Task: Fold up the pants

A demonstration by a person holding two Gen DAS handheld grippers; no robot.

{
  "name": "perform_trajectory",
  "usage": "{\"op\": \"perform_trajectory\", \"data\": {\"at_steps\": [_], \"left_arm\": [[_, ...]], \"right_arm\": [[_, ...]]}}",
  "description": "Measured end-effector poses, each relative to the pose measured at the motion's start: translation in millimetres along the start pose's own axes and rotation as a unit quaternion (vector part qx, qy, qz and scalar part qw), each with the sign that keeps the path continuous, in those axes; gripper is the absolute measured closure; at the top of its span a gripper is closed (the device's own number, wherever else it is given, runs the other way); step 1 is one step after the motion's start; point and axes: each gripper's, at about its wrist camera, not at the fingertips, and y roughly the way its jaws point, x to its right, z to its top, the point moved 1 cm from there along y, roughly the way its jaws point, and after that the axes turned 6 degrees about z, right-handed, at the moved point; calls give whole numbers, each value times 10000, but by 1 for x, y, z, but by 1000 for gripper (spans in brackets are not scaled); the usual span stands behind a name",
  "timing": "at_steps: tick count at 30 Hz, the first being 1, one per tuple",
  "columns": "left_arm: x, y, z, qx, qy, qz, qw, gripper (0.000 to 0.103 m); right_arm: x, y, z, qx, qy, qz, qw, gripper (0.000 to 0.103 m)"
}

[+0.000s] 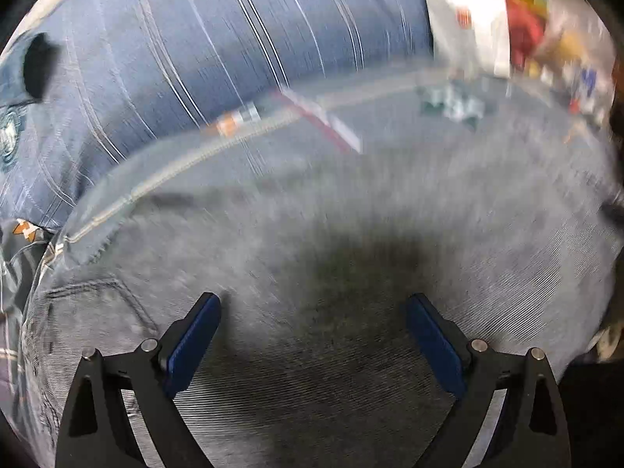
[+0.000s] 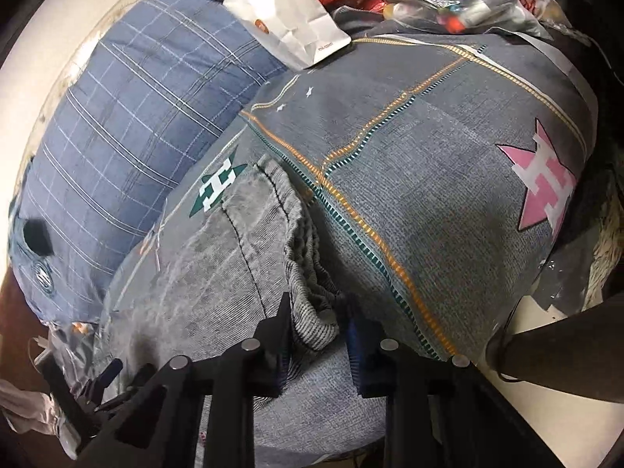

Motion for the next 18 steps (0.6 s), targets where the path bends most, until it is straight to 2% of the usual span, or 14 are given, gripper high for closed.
{"op": "perform_trajectory", "data": {"at_steps": [1,3,6,7,9,10,13,14,16,17,18], "left_arm": [[-2,-1,1,118,-106,-9,9999,4],[-4,-3,6,-23,-122,-24,9999,6],[-5,-11,8,399,-125,260,9988,6],[2,0,6,227,121,445,9987,5],[-3,3,6,212,-6,294,9993,4],[-8,4,9,29,-127,150,9998,5],[-22,2,11,-184,-413,-243,9987,6],[-29,-1,9,-166,-526,-349,9979,6],[-59,-11,-1,-55,-962,-462,9943,6],[-70,-16,-7,-12,-1126,-491,9924,6],[-97,-23,-17,59,-1484,-538,9874,6]], "right_arm": [[1,2,1,-27,-3,-41,10000,77],[4,6,2,-99,68,-57,9999,77],[-3,-1,2,-31,-60,-37,10000,77],[-9,-4,3,-8,-123,-32,9999,77],[-28,-11,5,85,-348,-1,9994,77],[-41,-15,6,138,-501,19,9986,77],[-94,-28,4,309,-1070,180,9936,77],[-126,-29,0,379,-1405,285,9889,77],[-176,-30,-13,431,-1954,458,9787,77],[-212,-26,-29,398,-2395,603,9682,77],[-234,-22,-43,358,-2693,694,9599,77]]}}
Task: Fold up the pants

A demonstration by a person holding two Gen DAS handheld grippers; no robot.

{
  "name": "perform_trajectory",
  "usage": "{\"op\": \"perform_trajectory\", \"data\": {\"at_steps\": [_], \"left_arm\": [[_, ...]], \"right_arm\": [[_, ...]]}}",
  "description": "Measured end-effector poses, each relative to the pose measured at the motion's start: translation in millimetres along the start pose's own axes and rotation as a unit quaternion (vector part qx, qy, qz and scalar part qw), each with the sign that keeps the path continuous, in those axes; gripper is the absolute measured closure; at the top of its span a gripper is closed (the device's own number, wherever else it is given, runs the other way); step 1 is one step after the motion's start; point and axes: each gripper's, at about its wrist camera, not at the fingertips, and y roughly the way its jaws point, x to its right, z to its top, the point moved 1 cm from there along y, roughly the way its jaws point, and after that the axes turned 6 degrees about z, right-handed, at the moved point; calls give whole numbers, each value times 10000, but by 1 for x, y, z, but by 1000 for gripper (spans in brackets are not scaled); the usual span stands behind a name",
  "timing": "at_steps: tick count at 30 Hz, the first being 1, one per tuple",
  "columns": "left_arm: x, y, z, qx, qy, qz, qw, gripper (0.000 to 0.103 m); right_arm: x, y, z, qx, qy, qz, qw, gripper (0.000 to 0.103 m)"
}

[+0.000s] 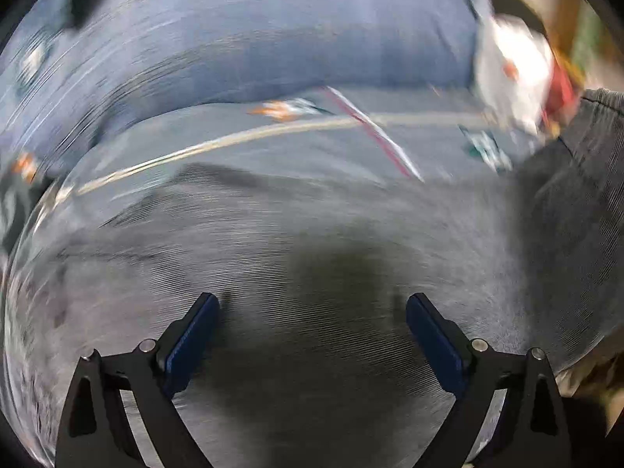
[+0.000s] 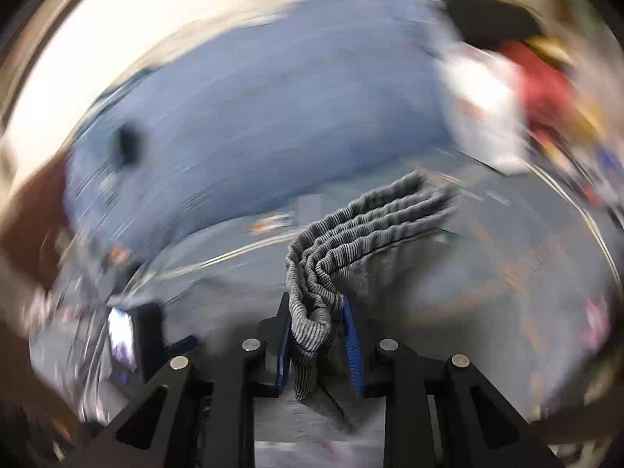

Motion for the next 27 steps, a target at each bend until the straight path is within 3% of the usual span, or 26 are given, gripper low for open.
{"op": "perform_trajectory", "data": {"at_steps": [2,5,8,9,10,12,13,17,19,20,22,23,24,25,27], "left_arm": [[-39,-14,-4,152,-424,49,9990,6],[-108,-42,-18,445,-1070,382,9925,6],[-155,-59,-28,549,-1500,718,9846,6],[-166,-64,-31,537,-1578,758,9831,6],[-168,-65,-30,531,-1584,716,9833,6],[-165,-68,-27,552,-1581,605,9840,6],[-154,-70,-23,568,-1531,419,9857,6],[-105,-66,-10,571,-963,-43,9937,6],[-75,-62,-13,581,-581,-134,9965,6],[-67,-58,-16,517,-448,-140,9976,6],[-42,-25,-28,-25,60,143,9999,6],[-35,-7,-35,-331,276,364,9984,6],[-29,11,-45,-540,490,576,9957,5],[-30,5,-47,-246,472,580,9969,5],[-31,5,-46,-340,430,598,9967,5]], "right_arm": [[-59,23,-15,-201,-642,332,9972,77],[-112,66,-59,-700,-1183,661,9883,77],[-123,134,-111,-1657,-1122,835,9762,71],[-119,144,-118,-1766,-996,911,9750,68],[-116,140,-119,-1566,-931,1004,9781,66],[-104,125,-110,-1509,-534,1362,9777,41],[-95,115,-103,-1390,-303,1510,9783,40],[-26,65,-83,-600,928,1711,9790,38],[15,58,-87,-447,1732,1930,9648,38],[28,62,-88,-471,2057,2088,9549,38],[60,80,-104,-837,2608,2403,9312,38],[77,94,-118,-1202,2919,2074,9259,41],[87,93,-126,-1223,3103,2037,9205,54],[93,89,-127,-1152,3234,2194,9133,53],[89,78,-117,-1025,3012,2114,9242,46]]}}
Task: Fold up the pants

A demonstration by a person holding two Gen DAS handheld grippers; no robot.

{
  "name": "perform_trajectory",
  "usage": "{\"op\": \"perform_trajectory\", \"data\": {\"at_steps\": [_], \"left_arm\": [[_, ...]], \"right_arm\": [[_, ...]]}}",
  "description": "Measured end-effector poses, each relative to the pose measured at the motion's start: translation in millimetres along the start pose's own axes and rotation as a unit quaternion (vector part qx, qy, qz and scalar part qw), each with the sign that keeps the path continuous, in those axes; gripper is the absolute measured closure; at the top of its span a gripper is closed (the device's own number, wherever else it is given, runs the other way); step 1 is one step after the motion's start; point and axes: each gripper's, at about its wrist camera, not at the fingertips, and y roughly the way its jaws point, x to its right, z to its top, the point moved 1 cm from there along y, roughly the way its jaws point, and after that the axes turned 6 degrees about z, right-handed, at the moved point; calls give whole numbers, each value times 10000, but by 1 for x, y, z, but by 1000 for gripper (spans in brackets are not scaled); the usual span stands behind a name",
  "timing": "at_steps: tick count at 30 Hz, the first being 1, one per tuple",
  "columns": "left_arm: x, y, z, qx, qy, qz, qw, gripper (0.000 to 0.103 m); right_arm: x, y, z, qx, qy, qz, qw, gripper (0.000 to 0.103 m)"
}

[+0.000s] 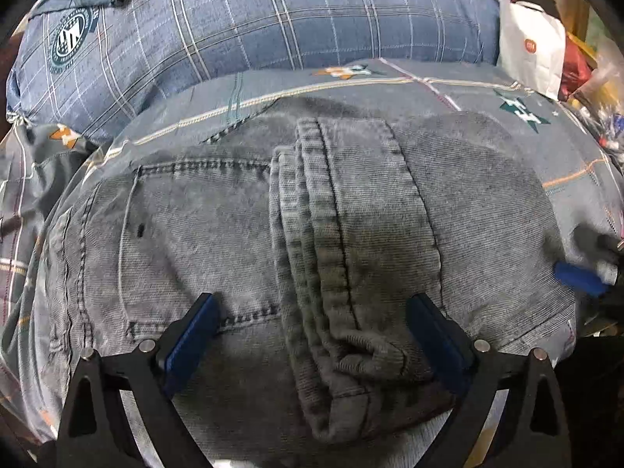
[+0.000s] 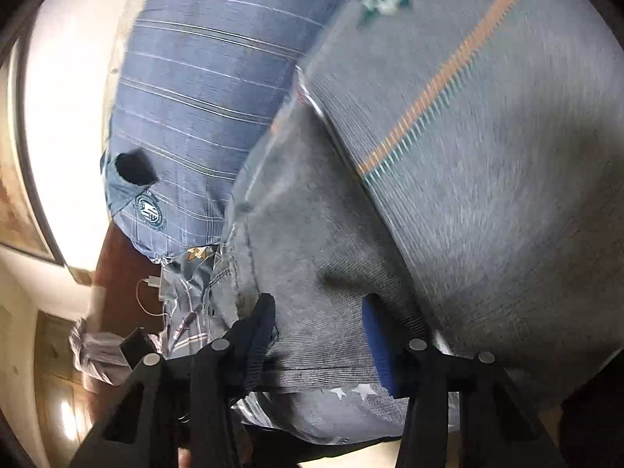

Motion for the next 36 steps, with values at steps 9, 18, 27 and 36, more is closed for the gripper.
{"op": "perform_trajectory", "data": {"at_steps": [9,18,27,36], "left_arm": [[0,-5,-6,139,169,-1,9998,4],[1,-7,-8,180,217,-42,9996,4],[-57,-25,18,265,-1050,-1235,9864,5],[-66,5,7,-641,-1819,-2103,9584,12]], "right_arm": [[-6,30,31,-508,-195,-179,9984,50],[-58,60,94,-658,-1036,-15,9924,50],[-35,23,92,-391,-894,-202,9950,56],[-4,20,58,-836,-836,-551,9915,55]]}}
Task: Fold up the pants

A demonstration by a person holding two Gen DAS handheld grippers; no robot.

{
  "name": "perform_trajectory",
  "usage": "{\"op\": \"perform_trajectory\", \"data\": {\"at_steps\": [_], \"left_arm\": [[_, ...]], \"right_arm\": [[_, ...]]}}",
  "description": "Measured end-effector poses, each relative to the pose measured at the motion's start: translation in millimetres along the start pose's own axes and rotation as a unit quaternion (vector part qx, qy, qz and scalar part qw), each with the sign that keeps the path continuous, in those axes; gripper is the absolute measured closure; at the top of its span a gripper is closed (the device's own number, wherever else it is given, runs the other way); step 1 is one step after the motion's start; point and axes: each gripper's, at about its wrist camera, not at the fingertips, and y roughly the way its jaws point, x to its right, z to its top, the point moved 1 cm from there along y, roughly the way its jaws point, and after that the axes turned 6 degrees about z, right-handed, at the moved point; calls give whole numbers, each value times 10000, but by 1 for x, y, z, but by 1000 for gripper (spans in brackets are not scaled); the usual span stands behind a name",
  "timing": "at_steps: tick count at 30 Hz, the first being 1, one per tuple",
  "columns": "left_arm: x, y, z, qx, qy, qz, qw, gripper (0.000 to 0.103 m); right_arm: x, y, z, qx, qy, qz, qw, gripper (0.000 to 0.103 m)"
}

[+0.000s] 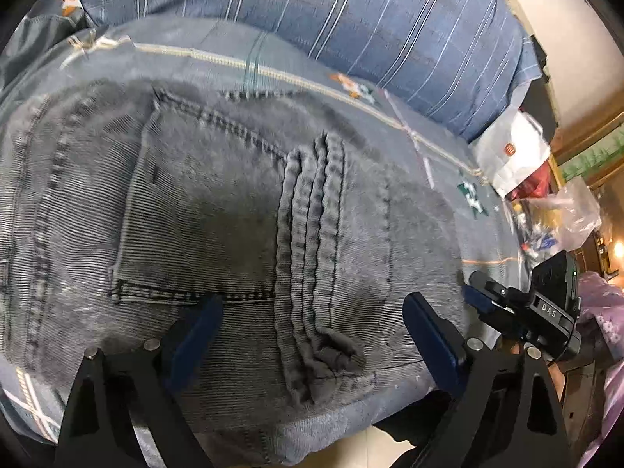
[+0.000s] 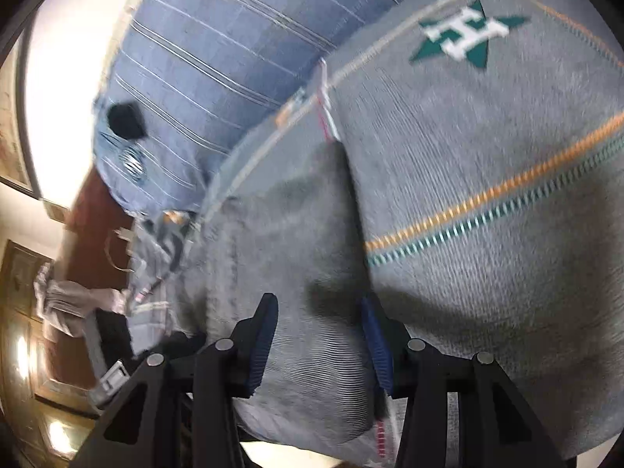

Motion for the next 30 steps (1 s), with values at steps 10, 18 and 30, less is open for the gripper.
{"op": "perform_trajectory", "data": {"at_steps": [10,18,30], "left_arm": [[36,15,-23,242,1182,1236,9850,20],[51,-17,-29,970,1629,1501,9703,21],[47,12,-41,776,1804,1800,9639,26]], "right_arm": [[-19,16,-11,-268,-1182,-1567,9802,96],[-32,-14,10,207,-924,-1070,9897,82],[-23,38,67,242,-935,-1402,9854,100]]}}
